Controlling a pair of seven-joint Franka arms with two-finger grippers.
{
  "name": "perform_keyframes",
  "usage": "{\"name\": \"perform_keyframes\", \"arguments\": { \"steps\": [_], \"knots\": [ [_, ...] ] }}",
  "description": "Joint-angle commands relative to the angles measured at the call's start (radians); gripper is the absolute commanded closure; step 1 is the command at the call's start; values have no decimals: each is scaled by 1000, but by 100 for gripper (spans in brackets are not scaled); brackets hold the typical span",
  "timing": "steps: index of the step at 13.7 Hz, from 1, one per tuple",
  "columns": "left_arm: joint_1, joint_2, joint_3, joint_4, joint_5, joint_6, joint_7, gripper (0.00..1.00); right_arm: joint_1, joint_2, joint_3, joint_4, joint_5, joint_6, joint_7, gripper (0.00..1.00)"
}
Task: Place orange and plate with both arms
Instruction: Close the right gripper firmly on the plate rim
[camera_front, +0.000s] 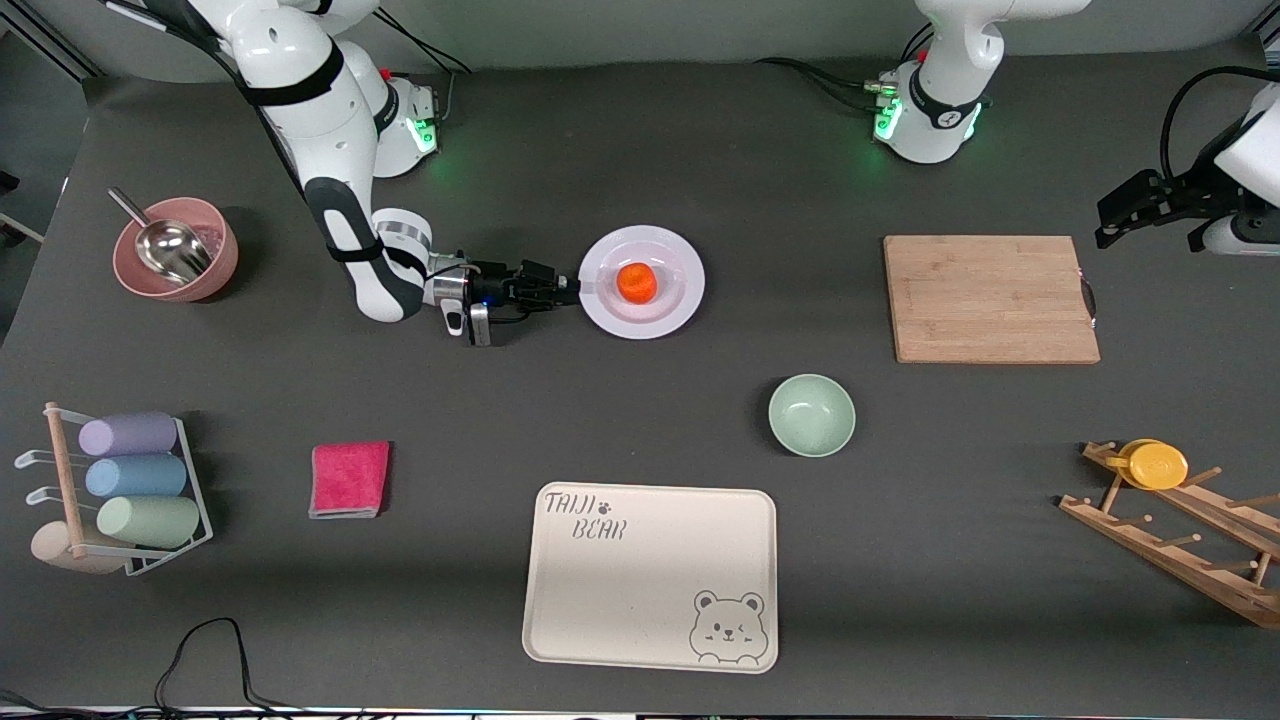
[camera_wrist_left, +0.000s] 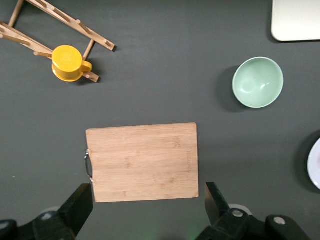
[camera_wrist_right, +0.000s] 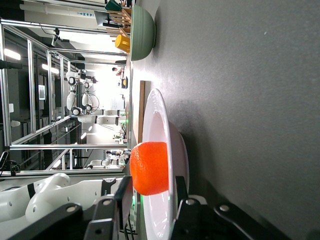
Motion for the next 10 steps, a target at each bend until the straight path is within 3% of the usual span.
{"name": "perform_keyframes", "arguments": {
  "steps": [1,6,10],
  "knots": [
    [-10,-26,-16,-28,27,17,9,0,31,36,12,-1,32,12,-54,58],
    [-6,-5,-16,-28,27,30,9,0,31,49,12,-1,32,12,-79,59],
    [-7,-5,-16,-30,27,30,9,0,31,49,12,-1,32,12,-80,70]
  ]
}}
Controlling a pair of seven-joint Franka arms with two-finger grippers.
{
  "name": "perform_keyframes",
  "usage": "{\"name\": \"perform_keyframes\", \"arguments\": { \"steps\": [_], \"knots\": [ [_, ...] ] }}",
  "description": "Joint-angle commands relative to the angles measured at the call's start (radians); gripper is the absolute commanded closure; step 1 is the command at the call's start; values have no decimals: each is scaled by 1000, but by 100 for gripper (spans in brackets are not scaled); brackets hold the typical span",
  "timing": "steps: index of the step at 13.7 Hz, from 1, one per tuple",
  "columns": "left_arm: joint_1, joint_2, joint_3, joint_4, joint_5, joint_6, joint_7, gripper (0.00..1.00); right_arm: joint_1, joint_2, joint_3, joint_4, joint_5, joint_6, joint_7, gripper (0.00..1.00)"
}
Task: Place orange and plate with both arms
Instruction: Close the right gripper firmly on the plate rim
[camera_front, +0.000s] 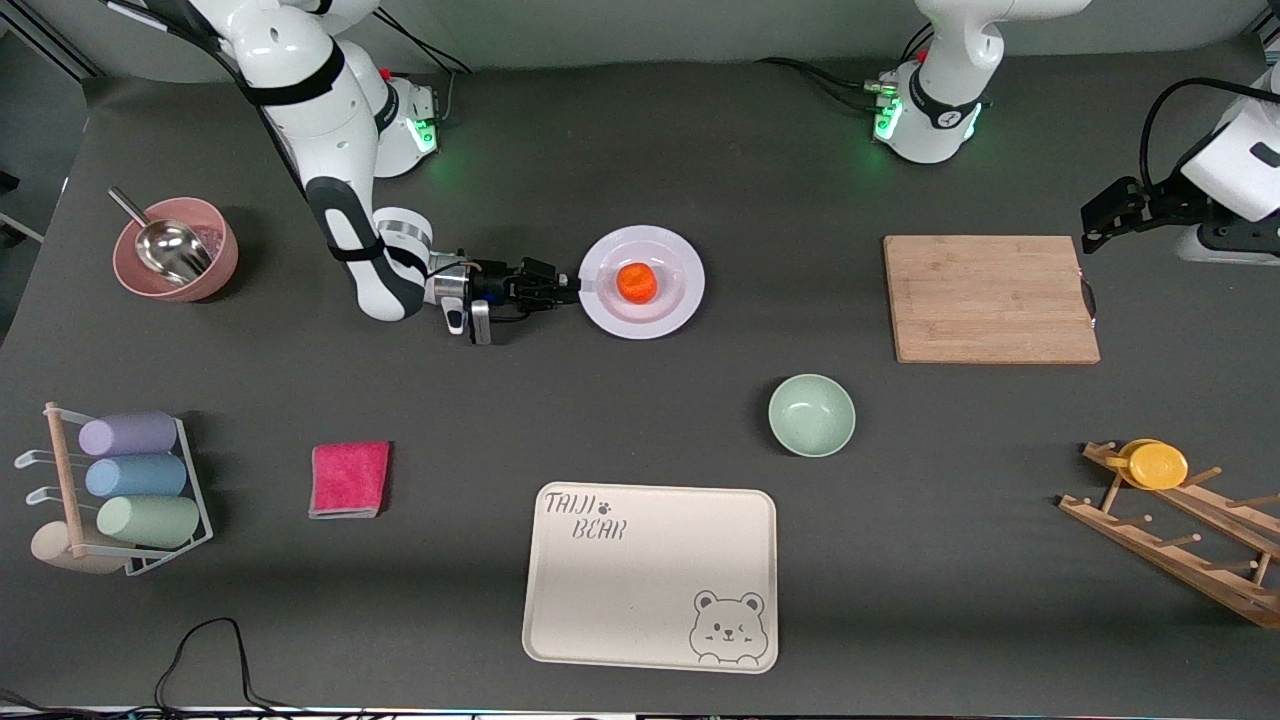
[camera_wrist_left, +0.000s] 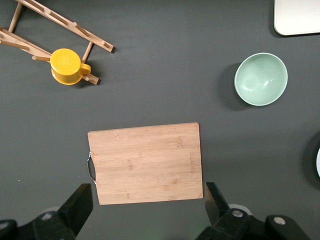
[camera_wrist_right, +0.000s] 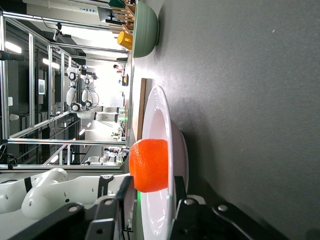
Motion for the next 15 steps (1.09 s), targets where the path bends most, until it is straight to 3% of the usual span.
{"name": "perform_keyframes", "arguments": {
  "steps": [1,15],
  "knots": [
    [-5,-9,2,-10,16,14,9,0,30,49,12,5,32,12,-45,70],
    [1,5,2,-15,16,18,8,0,82,59,15,8,32,90,-131,69]
  ]
}}
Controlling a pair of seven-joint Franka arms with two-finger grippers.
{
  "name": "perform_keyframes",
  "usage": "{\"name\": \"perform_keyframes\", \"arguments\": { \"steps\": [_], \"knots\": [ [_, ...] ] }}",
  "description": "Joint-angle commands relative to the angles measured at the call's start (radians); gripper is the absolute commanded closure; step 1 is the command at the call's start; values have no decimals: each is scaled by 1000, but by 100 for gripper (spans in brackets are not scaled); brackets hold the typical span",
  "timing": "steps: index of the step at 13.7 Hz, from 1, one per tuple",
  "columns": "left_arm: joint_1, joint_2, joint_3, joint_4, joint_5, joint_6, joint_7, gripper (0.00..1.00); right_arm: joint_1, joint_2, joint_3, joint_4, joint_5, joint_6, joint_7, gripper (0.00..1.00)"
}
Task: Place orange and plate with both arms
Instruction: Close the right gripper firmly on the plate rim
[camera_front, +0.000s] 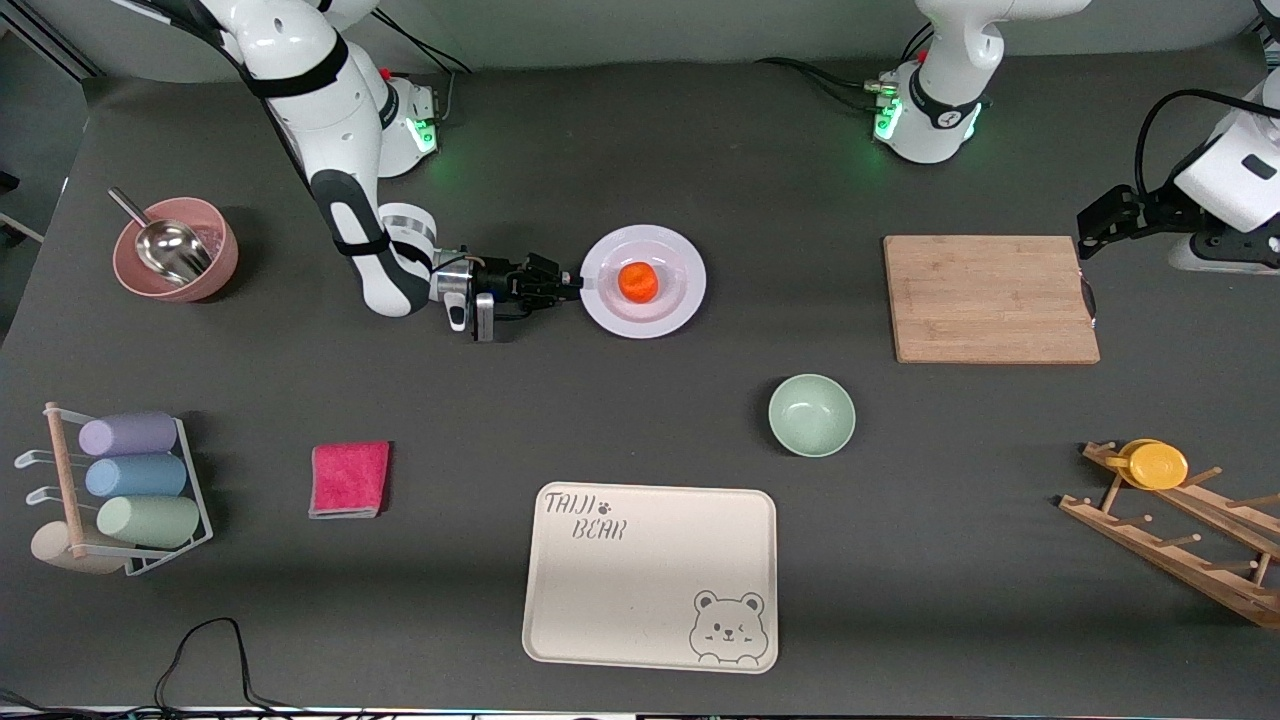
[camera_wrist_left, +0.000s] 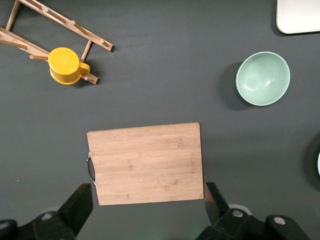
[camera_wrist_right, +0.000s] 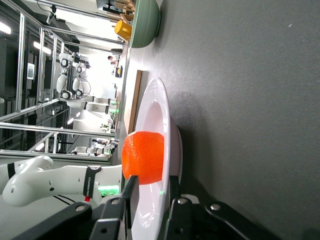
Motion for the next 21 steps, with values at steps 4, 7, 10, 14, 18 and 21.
{"name": "perform_keyframes", "arguments": {
  "steps": [4,7,10,14,18,21],
  "knots": [
    [0,-7,1,-11,13,4,0,0,58,80,20,17,32,82,-73,69],
    [3,2,3,-11,1,13,-5,0,66,80,26,18,32,85,-90,70],
    [1,4,6,-5,-1,-18,-14,0,66,80,42,23,35,101,-90,70],
    [-3,11,4,6,13,-42,-12,0,66,80,49,26,55,113,-82,70],
    [-6,13,3,12,13,-61,-8,0,66,80,85,27,118,113,-77,75],
    [-5,17,1,14,13,-62,-6,0,66,80,85,27,118,113,-79,82]
  ]
}}
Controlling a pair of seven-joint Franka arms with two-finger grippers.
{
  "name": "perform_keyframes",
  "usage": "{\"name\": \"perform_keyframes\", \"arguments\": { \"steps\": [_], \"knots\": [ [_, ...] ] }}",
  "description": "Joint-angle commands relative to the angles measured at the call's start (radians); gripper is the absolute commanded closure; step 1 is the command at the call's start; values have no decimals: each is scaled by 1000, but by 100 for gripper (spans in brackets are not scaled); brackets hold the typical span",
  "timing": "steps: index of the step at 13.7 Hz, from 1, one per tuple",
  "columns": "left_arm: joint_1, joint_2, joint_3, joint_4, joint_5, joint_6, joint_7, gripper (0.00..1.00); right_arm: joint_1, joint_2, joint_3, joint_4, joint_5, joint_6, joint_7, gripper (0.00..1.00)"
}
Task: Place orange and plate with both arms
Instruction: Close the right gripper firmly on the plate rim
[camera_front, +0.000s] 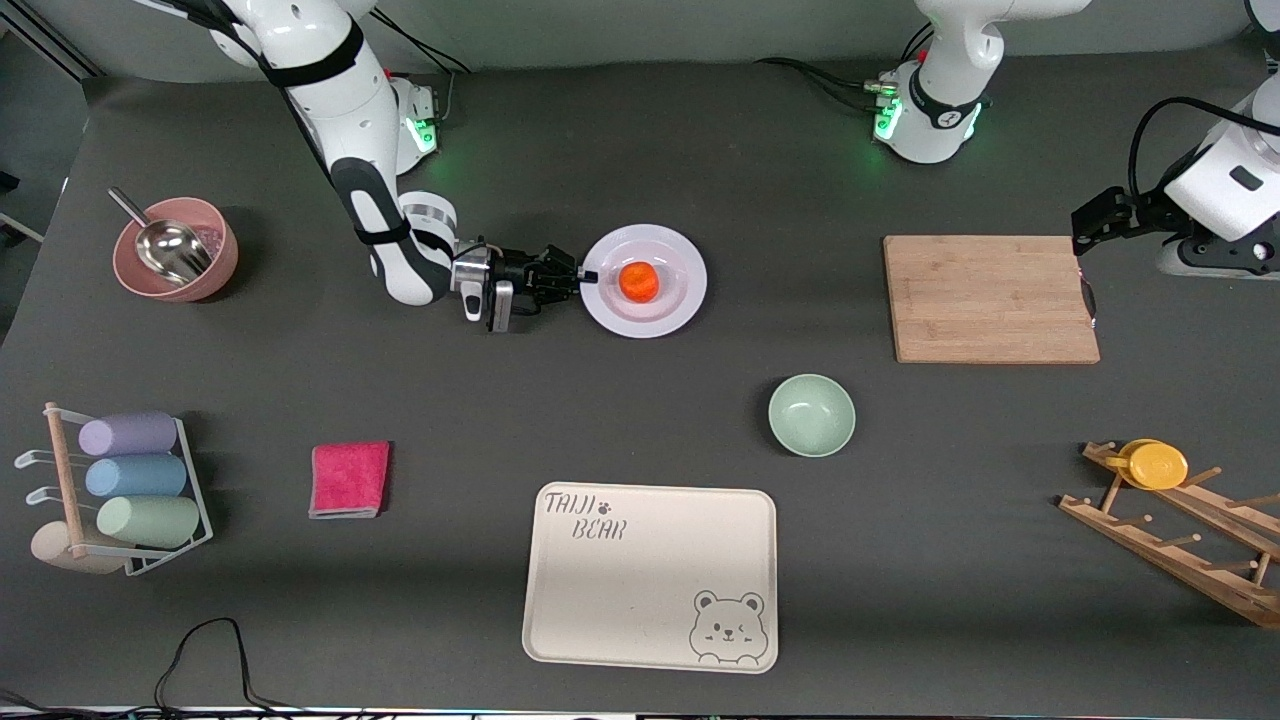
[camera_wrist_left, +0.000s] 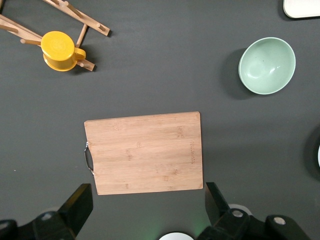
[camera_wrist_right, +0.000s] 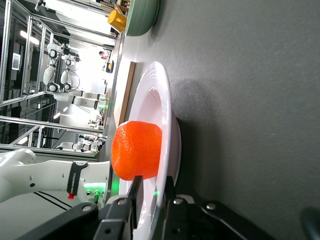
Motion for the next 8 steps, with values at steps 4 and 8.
{"name": "perform_keyframes", "arguments": {
  "steps": [4,8],
  "knots": [
    [0,8,0,25,13,-52,1,0,31,82,19,28,35,22,-24,92],
    [3,8,7,42,12,-52,7,0,20,52,19,27,35,21,20,100]
  ]
}}
